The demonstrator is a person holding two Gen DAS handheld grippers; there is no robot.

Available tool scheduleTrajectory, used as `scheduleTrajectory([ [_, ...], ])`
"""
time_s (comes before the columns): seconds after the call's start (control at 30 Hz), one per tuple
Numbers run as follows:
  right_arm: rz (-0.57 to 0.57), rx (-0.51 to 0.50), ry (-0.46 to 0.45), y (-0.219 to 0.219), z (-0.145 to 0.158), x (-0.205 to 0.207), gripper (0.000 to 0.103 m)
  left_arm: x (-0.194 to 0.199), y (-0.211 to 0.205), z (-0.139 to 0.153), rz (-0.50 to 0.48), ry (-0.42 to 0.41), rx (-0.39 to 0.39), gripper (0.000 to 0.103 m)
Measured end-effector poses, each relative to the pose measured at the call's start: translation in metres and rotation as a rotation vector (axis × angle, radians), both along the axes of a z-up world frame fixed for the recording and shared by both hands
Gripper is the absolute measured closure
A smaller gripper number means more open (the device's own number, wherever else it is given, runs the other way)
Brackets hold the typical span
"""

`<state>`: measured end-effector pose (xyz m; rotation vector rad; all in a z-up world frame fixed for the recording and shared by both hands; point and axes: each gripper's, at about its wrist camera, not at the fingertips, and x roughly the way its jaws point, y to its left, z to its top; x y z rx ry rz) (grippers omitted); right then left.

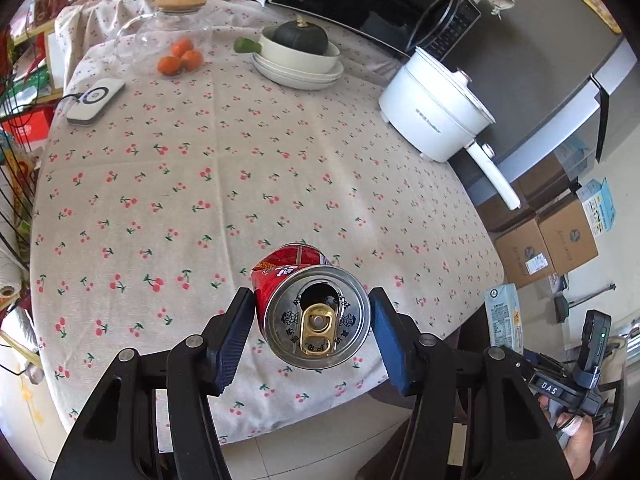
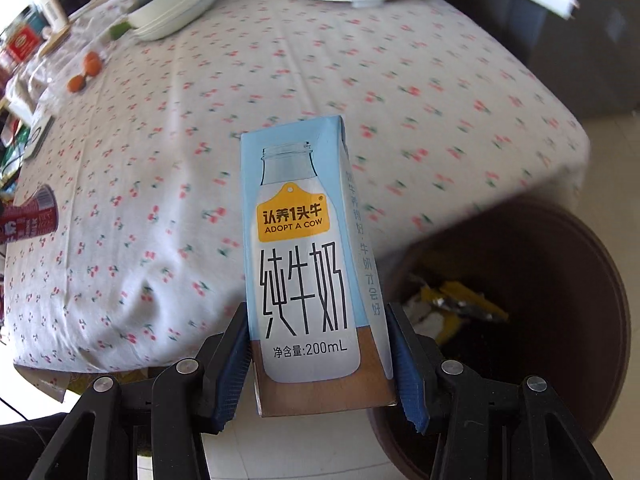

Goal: Collect trash
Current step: 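Carry the red can and milk carton over the brown bin with both tools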

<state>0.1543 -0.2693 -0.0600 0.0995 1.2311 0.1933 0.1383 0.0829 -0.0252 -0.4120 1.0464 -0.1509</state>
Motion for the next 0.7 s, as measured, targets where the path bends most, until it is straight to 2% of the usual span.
scheduleTrajectory([
  [0.2, -0.052, 0.031, -0.05, -0.035, 0.017, -0.016, 0.047, -0.001, -0.043, 0.003, -0.086, -0.016, 0.01, 0.042],
  [0.47, -0.106, 0.015, -0.026, -0.076, 0.005, -0.038, 0.047, 0.004, -0.115, -0.005, -0.208, -0.007, 0.014, 0.042],
  [0.7, -0.182, 0.001, 0.006, -0.123, -0.009, -0.058, 0.047, -0.002, -0.198, -0.012, -0.366, -0.009, 0.016, 0.042],
])
